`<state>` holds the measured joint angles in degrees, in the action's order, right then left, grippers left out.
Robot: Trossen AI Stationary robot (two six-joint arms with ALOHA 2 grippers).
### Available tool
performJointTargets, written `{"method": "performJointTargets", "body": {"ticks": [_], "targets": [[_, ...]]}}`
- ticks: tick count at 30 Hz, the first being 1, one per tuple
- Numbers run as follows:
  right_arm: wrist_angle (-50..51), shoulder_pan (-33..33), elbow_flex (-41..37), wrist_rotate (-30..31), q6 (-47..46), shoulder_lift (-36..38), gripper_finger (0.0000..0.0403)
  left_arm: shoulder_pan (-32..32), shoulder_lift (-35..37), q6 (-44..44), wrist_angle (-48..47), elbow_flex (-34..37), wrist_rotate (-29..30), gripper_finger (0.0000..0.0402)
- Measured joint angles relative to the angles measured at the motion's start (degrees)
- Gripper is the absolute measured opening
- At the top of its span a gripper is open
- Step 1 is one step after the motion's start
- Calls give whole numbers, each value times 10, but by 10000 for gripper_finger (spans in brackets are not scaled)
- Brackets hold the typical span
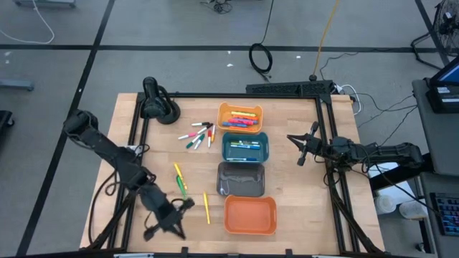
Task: Pick & Place Markers
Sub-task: Put the bottom yellow pen into the gray bin
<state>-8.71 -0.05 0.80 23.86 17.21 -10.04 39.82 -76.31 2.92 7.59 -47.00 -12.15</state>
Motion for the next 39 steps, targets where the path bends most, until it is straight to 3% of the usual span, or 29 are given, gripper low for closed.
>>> {"method": "performJointTargets", "body": {"ticks": [6,16,21,29,37,39], "targets": [[0,0,0,0,0,0,11,18,0,-63,65,0,-22,30],[0,0,0,0,0,0,11,19,0,-188,77,0,73,130],[0,0,0,0,0,0,11,19,0,-196,77,0,77,163],[0,0,0,0,0,0,11,19,0,-197,76,0,93,188],[0,0,0,0,0,0,11,18,0,-231,50,0,171,204],[0,0,0,0,0,0,11,18,-5,-198,36,0,195,204]]}}
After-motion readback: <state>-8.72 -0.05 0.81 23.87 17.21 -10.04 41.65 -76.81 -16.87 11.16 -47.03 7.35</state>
